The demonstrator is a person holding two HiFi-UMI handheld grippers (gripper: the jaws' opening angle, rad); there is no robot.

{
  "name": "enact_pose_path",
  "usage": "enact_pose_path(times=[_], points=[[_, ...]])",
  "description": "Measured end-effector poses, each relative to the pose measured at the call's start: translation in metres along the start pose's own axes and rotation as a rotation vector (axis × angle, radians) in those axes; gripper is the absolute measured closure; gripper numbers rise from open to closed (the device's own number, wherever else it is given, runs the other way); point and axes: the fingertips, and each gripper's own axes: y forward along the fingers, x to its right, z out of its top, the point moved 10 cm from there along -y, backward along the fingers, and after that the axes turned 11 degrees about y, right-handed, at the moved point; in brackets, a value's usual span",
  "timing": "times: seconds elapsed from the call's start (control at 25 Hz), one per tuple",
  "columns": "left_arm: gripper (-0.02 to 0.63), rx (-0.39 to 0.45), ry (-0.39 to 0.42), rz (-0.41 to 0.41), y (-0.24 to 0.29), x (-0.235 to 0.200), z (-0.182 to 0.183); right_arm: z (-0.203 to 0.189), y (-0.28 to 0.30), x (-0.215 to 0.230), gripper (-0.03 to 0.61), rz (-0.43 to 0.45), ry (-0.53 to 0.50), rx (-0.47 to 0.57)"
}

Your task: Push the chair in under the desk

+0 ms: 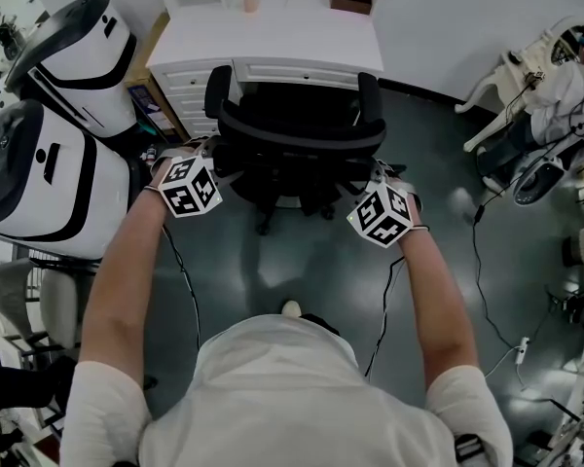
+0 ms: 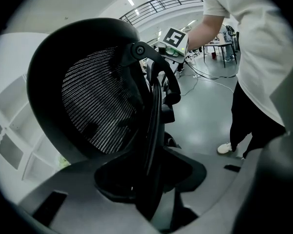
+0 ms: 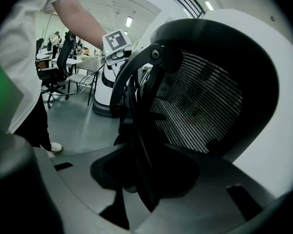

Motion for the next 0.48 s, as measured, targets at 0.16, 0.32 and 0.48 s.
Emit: enact_pose_path(times=[0.16, 0.32, 0.48], points=[[0.445, -0.002, 0.001, 0.005, 0.0039, -0.0042, -0.0003, -0.0013, 0.0028, 0.0062, 0.434, -0.003, 0.004, 0.004], [0.445, -0.003, 0.0, 0.002, 0.0049, -0.0076, -0.001, -0.0008, 0.0036, 0.0092, 0.434, -0.002, 0.0, 0.008], [0.445, -0.005, -0.003, 0.005, 0.0056, -0.0091, -0.0007, -0.0017, 0.0039, 0.0102, 0.433, -0.008, -0.005, 0.02]])
